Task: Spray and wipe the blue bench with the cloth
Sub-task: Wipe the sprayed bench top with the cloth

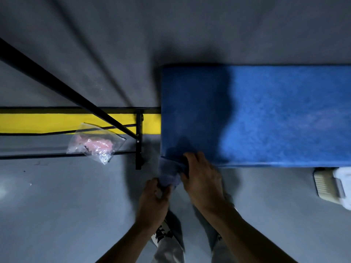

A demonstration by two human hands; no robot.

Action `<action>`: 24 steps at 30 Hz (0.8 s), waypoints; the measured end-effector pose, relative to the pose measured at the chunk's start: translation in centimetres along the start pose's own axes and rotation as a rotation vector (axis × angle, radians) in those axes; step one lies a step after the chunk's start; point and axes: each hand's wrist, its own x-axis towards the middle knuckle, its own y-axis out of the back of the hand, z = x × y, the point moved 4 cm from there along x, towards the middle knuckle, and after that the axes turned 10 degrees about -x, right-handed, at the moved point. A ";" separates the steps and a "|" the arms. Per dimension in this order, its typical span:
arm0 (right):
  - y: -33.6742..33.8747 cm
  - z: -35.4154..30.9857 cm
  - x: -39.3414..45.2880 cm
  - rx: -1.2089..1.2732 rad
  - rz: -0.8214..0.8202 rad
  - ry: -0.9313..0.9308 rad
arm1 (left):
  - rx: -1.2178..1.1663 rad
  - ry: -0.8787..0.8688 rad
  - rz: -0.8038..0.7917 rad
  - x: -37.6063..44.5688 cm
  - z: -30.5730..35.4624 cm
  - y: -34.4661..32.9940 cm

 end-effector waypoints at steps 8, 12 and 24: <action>3.0 6.8 -5.5 0.134 0.045 -0.208 | 0.028 -0.167 -0.047 -3.6 4.6 -2.6; 4.7 12.5 -8.8 0.288 0.057 -0.293 | 0.071 -0.250 -0.104 -5.0 6.9 -7.4; 12.4 36.2 -22.4 0.663 0.169 -0.487 | 0.029 -0.398 -0.262 -16.2 12.3 -32.5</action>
